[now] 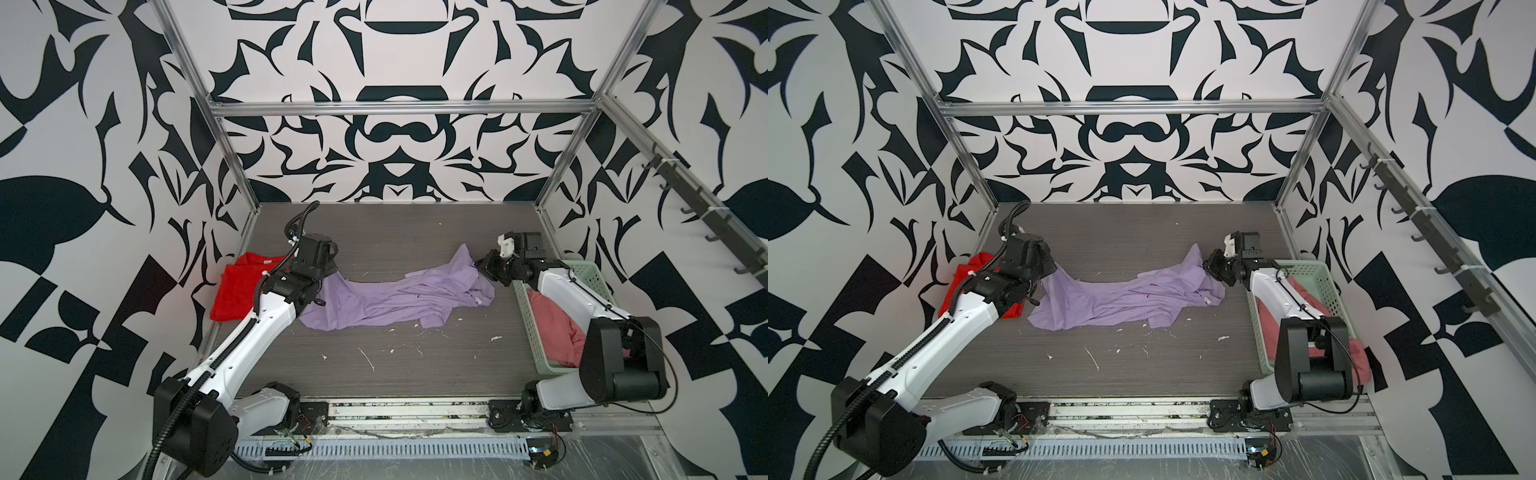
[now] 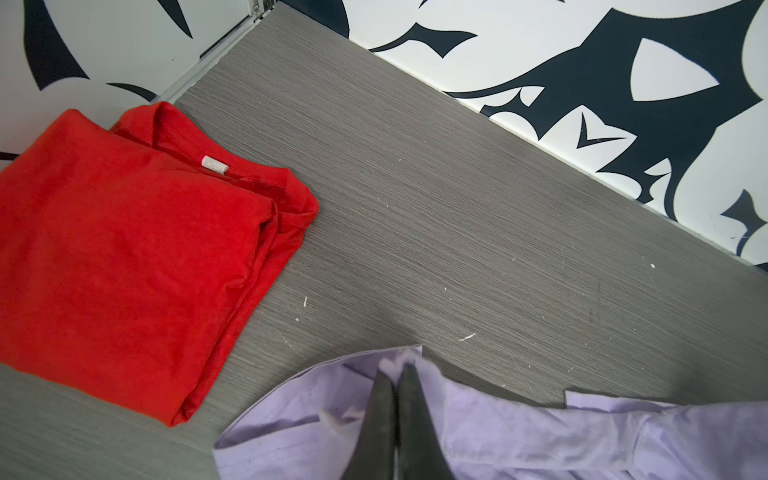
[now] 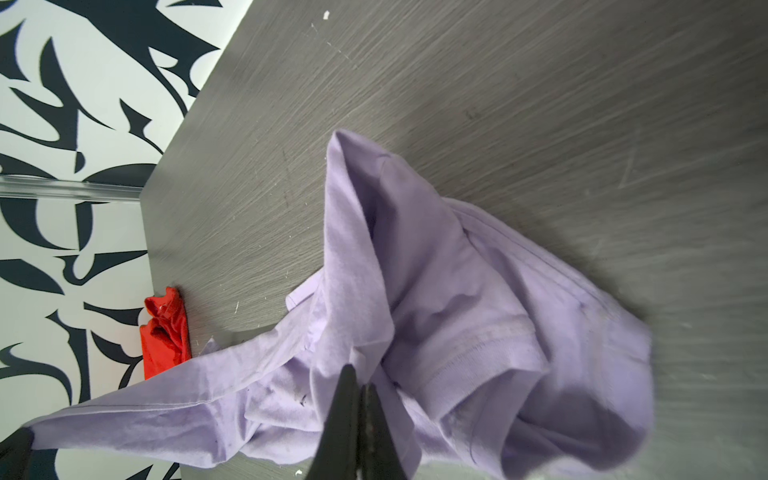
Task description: Fold and stack the t-shirts
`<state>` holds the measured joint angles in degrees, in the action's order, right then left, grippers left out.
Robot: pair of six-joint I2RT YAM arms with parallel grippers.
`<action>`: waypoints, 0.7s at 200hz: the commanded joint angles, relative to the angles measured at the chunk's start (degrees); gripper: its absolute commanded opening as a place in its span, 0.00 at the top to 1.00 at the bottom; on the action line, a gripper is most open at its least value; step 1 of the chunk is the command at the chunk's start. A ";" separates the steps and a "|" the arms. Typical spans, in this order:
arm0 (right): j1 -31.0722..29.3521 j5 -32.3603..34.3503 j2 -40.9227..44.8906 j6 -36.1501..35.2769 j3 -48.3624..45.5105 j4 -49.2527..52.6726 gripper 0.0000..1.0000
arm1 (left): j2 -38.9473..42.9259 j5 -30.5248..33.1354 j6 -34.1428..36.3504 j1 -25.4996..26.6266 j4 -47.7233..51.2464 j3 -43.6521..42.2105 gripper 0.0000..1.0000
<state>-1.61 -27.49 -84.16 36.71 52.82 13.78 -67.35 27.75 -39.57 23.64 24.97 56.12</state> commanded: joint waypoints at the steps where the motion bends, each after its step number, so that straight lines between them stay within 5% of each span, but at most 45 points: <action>1: -0.87 -1.79 -1.94 1.40 -2.75 -3.97 0.97 | 1.03 -0.37 -1.80 -0.24 -0.46 -1.33 1.00; 23: -3.61 -0.50 -3.77 0.69 -3.09 -4.59 0.95 | 1.38 -0.60 -2.39 -0.26 -0.30 -1.75 1.00; 105: -4.59 -2.64 -4.11 3.57 -6.60 -10.38 0.56 | 1.32 -0.76 -3.67 -0.25 -0.01 -1.98 1.00; 140: -5.09 -4.51 -3.70 5.36 -7.21 -12.14 0.54 | 0.27 -1.03 -3.59 -0.19 -0.68 -1.82 1.00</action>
<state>-6.35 -29.71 -89.80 40.40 45.93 4.84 -66.89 26.94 -42.24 23.64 24.69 54.81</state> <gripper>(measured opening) 0.458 0.045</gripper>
